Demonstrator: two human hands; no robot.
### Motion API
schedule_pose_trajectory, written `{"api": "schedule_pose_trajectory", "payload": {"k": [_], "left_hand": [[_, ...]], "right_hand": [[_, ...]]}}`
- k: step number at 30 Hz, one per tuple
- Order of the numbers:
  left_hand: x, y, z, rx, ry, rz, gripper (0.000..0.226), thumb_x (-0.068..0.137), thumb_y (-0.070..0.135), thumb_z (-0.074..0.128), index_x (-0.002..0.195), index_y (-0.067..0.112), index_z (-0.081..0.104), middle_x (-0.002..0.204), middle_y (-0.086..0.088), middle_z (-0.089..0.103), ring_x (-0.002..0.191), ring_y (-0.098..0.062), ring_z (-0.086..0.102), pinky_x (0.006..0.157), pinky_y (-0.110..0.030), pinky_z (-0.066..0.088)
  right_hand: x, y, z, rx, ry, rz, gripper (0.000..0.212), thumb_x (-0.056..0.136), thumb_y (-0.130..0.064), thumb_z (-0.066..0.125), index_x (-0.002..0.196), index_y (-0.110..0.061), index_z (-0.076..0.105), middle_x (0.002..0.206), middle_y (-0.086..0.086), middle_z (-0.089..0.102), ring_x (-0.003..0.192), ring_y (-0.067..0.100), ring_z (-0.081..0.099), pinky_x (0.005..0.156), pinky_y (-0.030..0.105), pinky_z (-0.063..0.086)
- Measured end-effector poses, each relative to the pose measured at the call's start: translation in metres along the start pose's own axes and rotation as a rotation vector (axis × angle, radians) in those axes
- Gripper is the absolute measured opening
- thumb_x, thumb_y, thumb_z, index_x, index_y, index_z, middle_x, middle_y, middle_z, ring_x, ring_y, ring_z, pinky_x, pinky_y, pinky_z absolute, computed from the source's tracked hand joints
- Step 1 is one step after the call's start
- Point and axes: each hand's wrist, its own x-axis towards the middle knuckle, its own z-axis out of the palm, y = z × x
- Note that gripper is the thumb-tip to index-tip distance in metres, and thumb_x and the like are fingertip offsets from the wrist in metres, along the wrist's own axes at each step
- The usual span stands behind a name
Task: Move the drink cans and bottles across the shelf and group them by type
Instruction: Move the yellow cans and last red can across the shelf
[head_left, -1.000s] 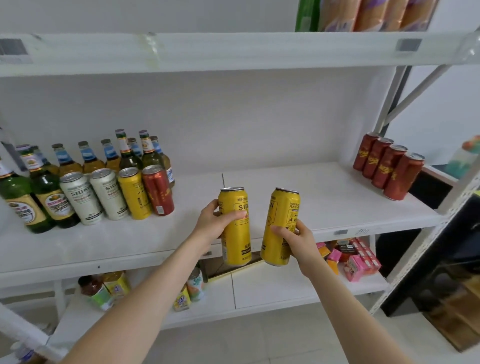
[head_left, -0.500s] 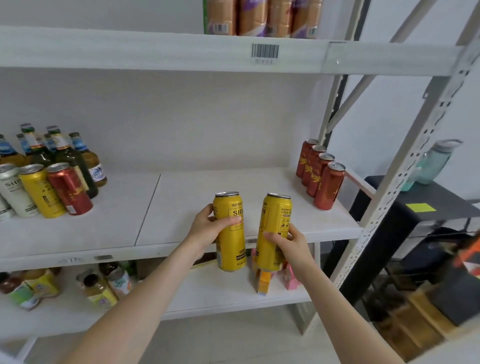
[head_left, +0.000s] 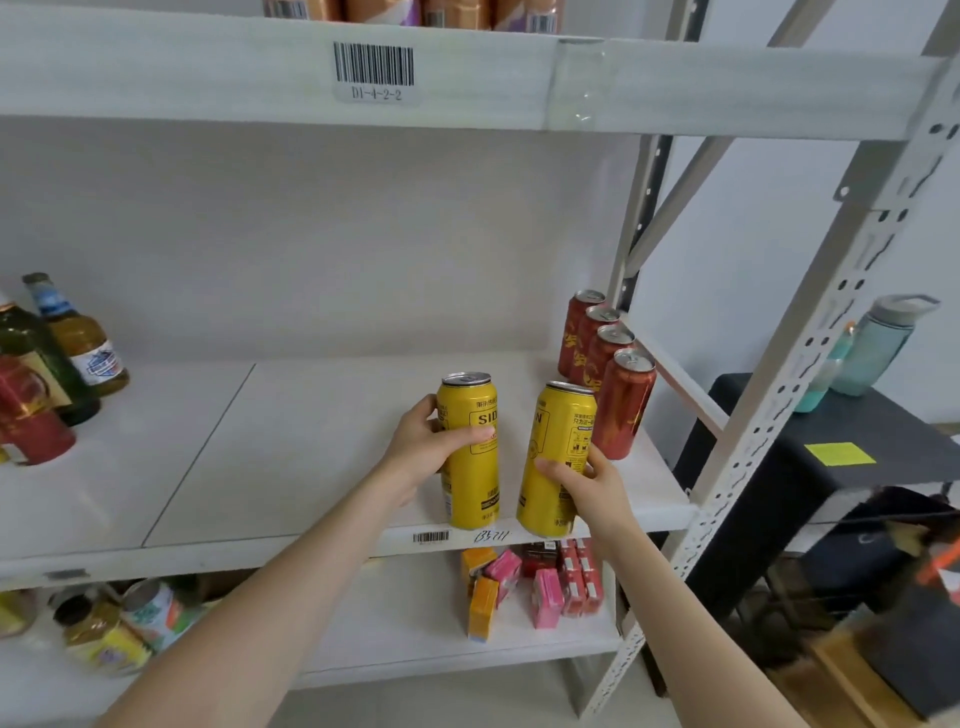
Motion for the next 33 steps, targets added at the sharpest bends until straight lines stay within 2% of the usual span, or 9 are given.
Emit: {"api": "schedule_pose_trajectory", "payload": {"k": [4, 11, 16, 19, 23, 26, 29, 33], "left_hand": [[0.026, 0.003, 0.005, 0.015, 0.019, -0.006, 0.075, 0.041, 0.052, 0.09, 0.108, 0.036, 0.062, 0.106, 0.005, 0.072, 0.098, -0.017, 0.069, 0.084, -0.043, 0.057], [0.085, 0.003, 0.008, 0.026, 0.06, 0.001, 0.076, 0.041, 0.048, 0.09, 0.109, 0.032, 0.061, 0.107, 0.001, 0.073, 0.1, -0.019, 0.069, 0.087, -0.045, 0.057], [0.133, -0.001, 0.011, 0.043, 0.088, 0.05, 0.069, 0.049, 0.038, 0.092, 0.111, 0.031, 0.061, 0.106, 0.002, 0.073, 0.099, -0.018, 0.07, 0.083, -0.041, 0.058], [0.159, -0.005, 0.012, 0.057, 0.108, 0.094, 0.066, 0.056, 0.029, 0.094, 0.113, 0.028, 0.061, 0.106, 0.001, 0.073, 0.098, -0.016, 0.07, 0.083, -0.037, 0.058], [0.187, -0.011, 0.013, 0.055, 0.137, 0.143, 0.061, 0.058, 0.029, 0.093, 0.11, 0.029, 0.062, 0.103, 0.004, 0.073, 0.094, -0.011, 0.071, 0.08, -0.033, 0.058], [0.203, -0.013, 0.014, 0.06, 0.157, 0.16, 0.061, 0.058, 0.028, 0.094, 0.11, 0.029, 0.061, 0.105, 0.005, 0.073, 0.096, -0.012, 0.07, 0.08, -0.033, 0.057], [0.216, -0.013, 0.014, 0.078, 0.171, 0.171, 0.059, 0.059, 0.028, 0.094, 0.108, 0.03, 0.06, 0.107, 0.005, 0.072, 0.097, -0.012, 0.069, 0.08, -0.033, 0.057], [0.227, -0.013, 0.012, 0.071, 0.181, 0.182, 0.059, 0.059, 0.026, 0.094, 0.108, 0.027, 0.06, 0.106, 0.003, 0.072, 0.096, -0.014, 0.07, 0.081, -0.035, 0.057]], "right_hand": [[0.035, -0.003, -0.003, 0.013, -0.016, 0.009, 0.039, 0.074, -0.02, 0.084, 0.108, -0.026, 0.066, 0.094, -0.009, 0.075, 0.085, 0.01, 0.072, 0.064, 0.023, 0.056], [0.106, -0.008, 0.0, 0.002, -0.076, 0.0, 0.041, 0.071, -0.02, 0.086, 0.106, -0.029, 0.066, 0.094, -0.01, 0.076, 0.084, 0.006, 0.072, 0.06, 0.016, 0.054], [0.16, -0.003, 0.008, -0.026, -0.083, -0.022, 0.05, 0.068, -0.03, 0.087, 0.112, -0.033, 0.064, 0.103, -0.009, 0.074, 0.091, 0.007, 0.071, 0.074, 0.026, 0.056], [0.189, 0.002, 0.013, -0.027, -0.068, -0.045, 0.051, 0.069, -0.029, 0.087, 0.115, -0.029, 0.064, 0.108, -0.005, 0.073, 0.097, 0.012, 0.07, 0.083, 0.033, 0.056], [0.216, 0.005, 0.022, -0.009, -0.044, -0.083, 0.044, 0.071, -0.022, 0.086, 0.109, -0.028, 0.064, 0.1, -0.007, 0.074, 0.088, 0.007, 0.071, 0.07, 0.022, 0.056], [0.233, 0.005, 0.029, -0.016, -0.01, -0.103, 0.045, 0.072, -0.021, 0.085, 0.11, -0.024, 0.063, 0.097, -0.008, 0.073, 0.085, 0.005, 0.07, 0.07, 0.022, 0.054], [0.248, 0.005, 0.035, -0.015, 0.012, -0.121, 0.047, 0.072, -0.019, 0.085, 0.112, -0.025, 0.062, 0.097, -0.011, 0.073, 0.082, 0.0, 0.069, 0.064, 0.015, 0.052], [0.264, 0.007, 0.039, -0.031, 0.037, -0.136, 0.051, 0.072, -0.02, 0.084, 0.116, -0.028, 0.06, 0.102, -0.013, 0.071, 0.086, -0.001, 0.067, 0.068, 0.016, 0.05]]}}
